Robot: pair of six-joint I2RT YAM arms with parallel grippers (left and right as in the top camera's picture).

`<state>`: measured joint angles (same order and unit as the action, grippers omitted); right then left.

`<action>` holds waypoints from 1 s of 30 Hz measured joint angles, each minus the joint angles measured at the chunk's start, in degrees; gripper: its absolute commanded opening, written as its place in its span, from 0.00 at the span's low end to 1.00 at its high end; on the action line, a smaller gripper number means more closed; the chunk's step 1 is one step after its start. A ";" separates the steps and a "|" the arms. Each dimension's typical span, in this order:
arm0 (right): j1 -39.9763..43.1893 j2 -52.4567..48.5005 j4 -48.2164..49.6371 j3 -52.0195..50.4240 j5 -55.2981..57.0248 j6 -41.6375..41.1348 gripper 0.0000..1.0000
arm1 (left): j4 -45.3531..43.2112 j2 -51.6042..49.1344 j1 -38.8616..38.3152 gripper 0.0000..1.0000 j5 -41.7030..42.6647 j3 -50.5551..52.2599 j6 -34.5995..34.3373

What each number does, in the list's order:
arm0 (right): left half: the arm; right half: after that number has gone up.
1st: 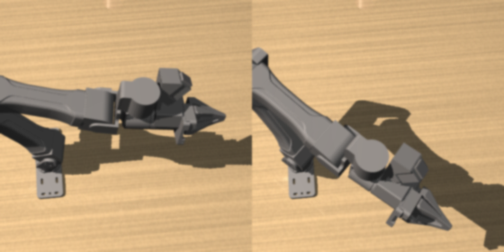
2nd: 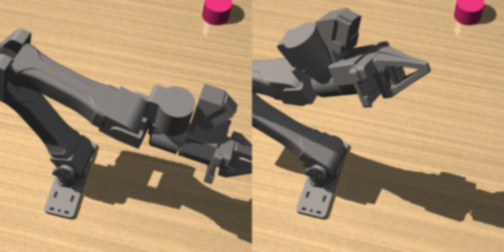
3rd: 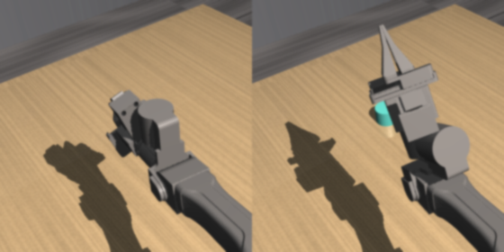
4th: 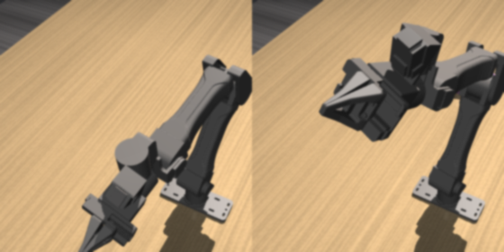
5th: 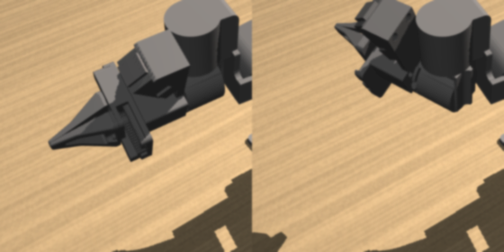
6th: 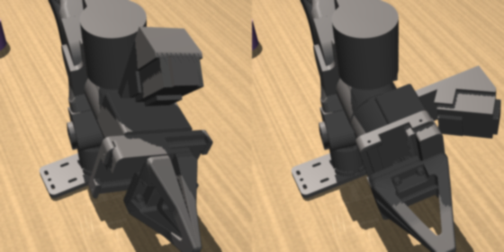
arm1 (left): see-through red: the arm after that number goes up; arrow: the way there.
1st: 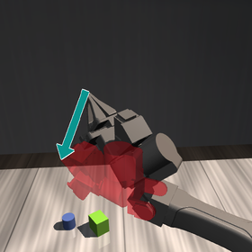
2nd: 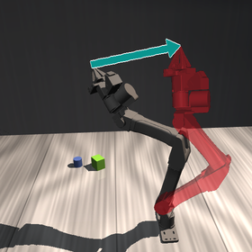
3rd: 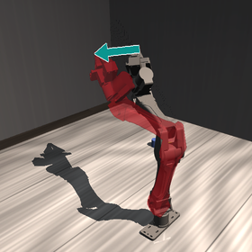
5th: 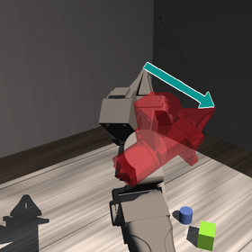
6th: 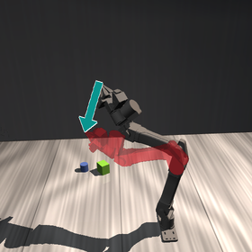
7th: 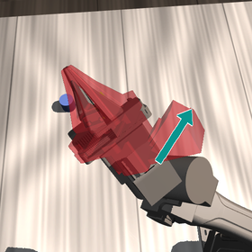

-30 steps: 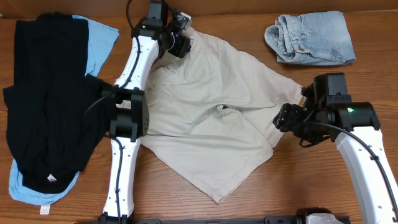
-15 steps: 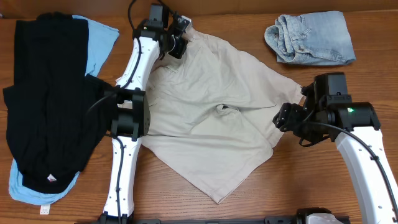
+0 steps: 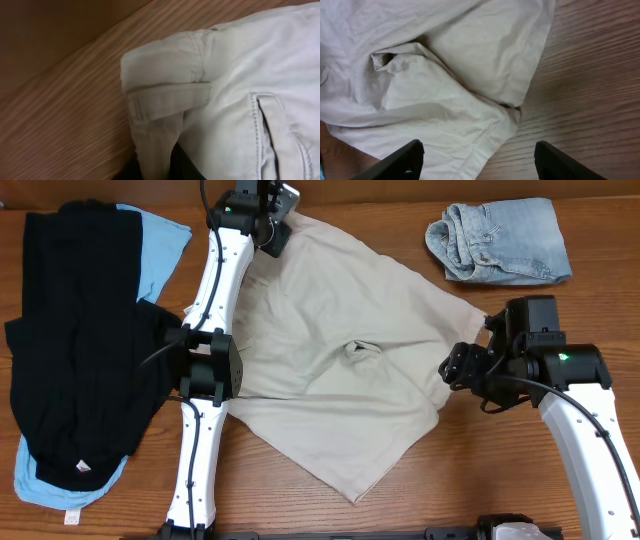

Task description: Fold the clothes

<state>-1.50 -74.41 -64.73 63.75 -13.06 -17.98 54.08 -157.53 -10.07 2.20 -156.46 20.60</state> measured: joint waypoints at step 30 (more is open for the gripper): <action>-0.04 -18.36 18.45 0.00 1.05 -0.07 0.77 | 27.10 3.65 5.88 0.81 3.61 0.22 -2.58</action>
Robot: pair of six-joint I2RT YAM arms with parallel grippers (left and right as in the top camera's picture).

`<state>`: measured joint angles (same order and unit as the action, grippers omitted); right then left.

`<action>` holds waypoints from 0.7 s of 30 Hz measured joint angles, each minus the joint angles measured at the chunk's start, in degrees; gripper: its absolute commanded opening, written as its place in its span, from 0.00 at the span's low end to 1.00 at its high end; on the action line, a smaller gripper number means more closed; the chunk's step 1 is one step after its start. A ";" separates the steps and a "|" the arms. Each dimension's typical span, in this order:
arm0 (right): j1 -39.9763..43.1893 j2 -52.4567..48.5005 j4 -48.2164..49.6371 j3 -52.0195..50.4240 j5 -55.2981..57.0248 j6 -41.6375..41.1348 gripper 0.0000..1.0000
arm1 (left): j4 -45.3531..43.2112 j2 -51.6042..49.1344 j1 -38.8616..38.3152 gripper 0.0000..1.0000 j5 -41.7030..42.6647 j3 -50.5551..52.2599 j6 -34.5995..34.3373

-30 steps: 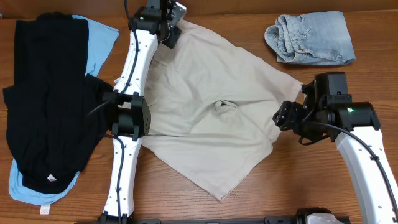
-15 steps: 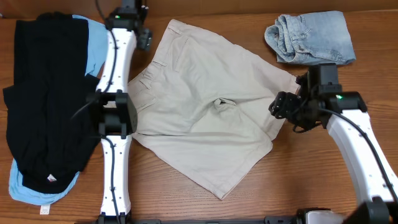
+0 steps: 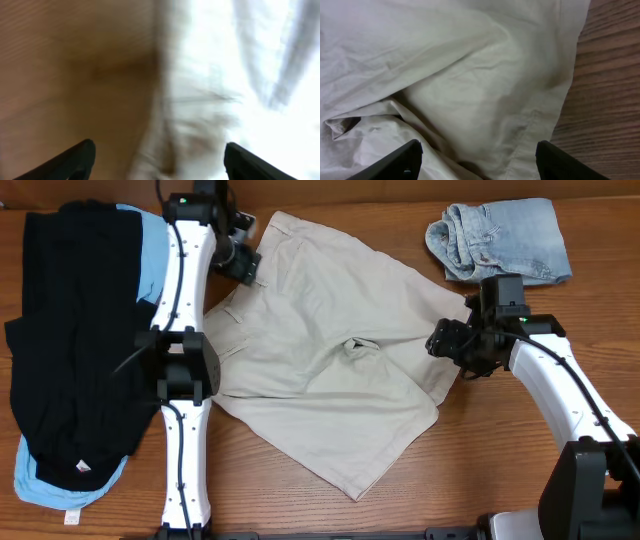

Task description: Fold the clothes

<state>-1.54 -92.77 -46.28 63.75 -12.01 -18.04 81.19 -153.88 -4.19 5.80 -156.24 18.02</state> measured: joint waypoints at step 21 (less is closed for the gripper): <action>0.02 0.00 -0.20 0.00 0.02 0.07 0.81 | -2.14 0.33 -2.56 0.81 5.33 10.27 1.92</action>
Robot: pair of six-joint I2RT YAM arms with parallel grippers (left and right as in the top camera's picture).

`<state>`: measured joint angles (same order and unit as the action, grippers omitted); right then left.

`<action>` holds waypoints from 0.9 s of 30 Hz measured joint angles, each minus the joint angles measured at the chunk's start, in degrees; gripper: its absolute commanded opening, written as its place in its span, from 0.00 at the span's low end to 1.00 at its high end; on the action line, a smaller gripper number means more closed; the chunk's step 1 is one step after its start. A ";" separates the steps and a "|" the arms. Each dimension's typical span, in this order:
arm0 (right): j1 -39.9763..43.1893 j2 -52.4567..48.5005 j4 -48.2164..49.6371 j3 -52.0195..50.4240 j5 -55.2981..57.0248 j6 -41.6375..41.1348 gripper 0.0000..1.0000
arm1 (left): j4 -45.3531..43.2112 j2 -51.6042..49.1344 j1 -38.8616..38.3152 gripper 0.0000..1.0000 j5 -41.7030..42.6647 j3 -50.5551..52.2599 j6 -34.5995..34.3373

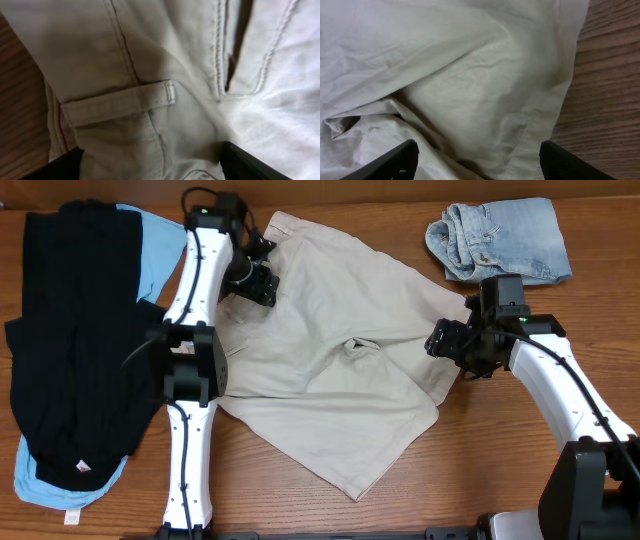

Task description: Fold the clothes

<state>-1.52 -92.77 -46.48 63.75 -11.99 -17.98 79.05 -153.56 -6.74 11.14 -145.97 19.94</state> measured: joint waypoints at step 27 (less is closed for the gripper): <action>-0.02 0.02 1.46 0.00 0.00 -0.02 0.82 | -7.54 4.33 11.47 0.98 -9.27 9.92 -20.41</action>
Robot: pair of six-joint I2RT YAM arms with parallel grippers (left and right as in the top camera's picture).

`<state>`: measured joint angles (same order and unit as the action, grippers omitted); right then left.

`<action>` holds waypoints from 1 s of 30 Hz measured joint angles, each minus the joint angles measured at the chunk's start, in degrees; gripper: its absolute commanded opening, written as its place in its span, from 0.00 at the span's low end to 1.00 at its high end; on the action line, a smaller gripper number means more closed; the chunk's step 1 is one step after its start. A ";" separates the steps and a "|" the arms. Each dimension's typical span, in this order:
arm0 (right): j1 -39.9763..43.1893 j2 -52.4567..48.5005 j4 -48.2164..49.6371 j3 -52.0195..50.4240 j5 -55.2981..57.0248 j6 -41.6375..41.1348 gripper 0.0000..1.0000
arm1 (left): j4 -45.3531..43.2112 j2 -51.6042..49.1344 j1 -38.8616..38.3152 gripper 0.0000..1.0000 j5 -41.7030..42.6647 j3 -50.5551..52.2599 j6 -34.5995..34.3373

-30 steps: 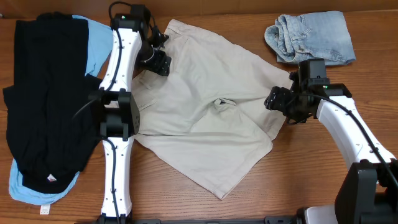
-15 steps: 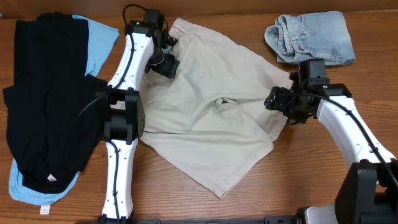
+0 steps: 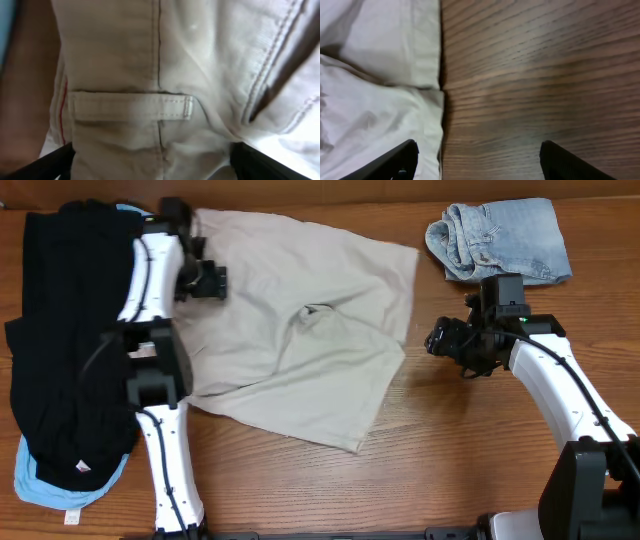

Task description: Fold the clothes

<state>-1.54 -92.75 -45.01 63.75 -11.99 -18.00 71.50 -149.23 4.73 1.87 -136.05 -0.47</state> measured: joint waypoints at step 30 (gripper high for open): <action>-0.17 24.37 -32.30 23.10 -7.02 2.80 0.98 | 24.96 25.38 -1.81 1.00 3.02 -32.59 -1.36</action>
<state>-1.72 -68.38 -77.32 86.85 -19.00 -15.20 96.47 -123.85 2.92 4.89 -168.64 -1.83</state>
